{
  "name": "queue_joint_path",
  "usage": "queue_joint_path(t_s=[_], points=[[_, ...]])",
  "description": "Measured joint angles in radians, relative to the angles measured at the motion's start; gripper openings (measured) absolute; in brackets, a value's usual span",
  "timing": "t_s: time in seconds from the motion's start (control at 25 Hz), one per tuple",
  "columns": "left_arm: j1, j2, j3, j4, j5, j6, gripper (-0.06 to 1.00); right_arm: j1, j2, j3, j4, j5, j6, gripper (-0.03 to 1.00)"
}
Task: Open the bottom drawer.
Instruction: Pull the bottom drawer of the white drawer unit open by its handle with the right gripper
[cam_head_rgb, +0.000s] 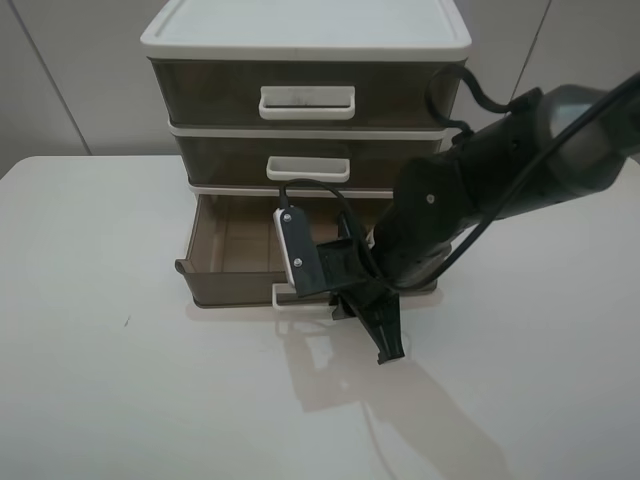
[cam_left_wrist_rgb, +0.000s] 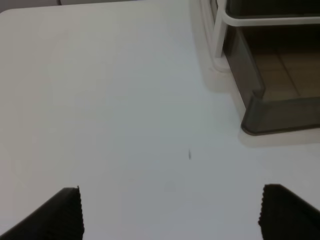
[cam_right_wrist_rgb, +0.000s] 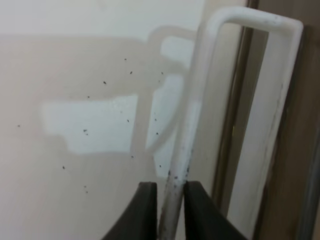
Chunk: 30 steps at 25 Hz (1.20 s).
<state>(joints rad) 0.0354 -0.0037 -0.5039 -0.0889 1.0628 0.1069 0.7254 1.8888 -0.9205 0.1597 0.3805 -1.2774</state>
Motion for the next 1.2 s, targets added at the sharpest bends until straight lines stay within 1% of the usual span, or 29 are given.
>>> queue_joint_path(t_s=[0.16, 0.36, 0.44, 0.52, 0.64, 0.76, 0.84, 0.96, 1.2], points=[[0.000, 0.000, 0.000, 0.000, 0.000, 0.000, 0.72, 0.000, 0.000, 0.000, 0.009, 0.014, 0.000, 0.03], [0.000, 0.000, 0.000, 0.000, 0.000, 0.000, 0.72, 0.000, -0.002, 0.003, 0.014, -0.005, 0.000, 0.03], [0.000, 0.000, 0.000, 0.000, 0.000, 0.000, 0.72, 0.000, -0.005, 0.004, 0.015, -0.008, 0.000, 0.05], [0.000, 0.000, 0.000, 0.000, 0.000, 0.000, 0.72, 0.001, -0.005, 0.007, 0.016, -0.008, 0.000, 0.11], [0.000, 0.000, 0.000, 0.000, 0.000, 0.000, 0.72, 0.002, -0.005, 0.012, 0.017, -0.002, 0.000, 0.26], [0.000, 0.000, 0.000, 0.000, 0.000, 0.000, 0.72, 0.003, -0.005, 0.016, 0.017, 0.013, 0.000, 0.43], [0.000, 0.000, 0.000, 0.000, 0.000, 0.000, 0.72, 0.003, -0.004, 0.017, 0.017, 0.017, -0.001, 0.50], [0.000, 0.000, 0.000, 0.000, 0.000, 0.000, 0.72, 0.003, -0.010, 0.019, 0.017, 0.010, -0.002, 0.56], [0.000, 0.000, 0.000, 0.000, 0.000, 0.000, 0.72, 0.004, -0.087, 0.019, 0.019, -0.006, -0.003, 0.59]])
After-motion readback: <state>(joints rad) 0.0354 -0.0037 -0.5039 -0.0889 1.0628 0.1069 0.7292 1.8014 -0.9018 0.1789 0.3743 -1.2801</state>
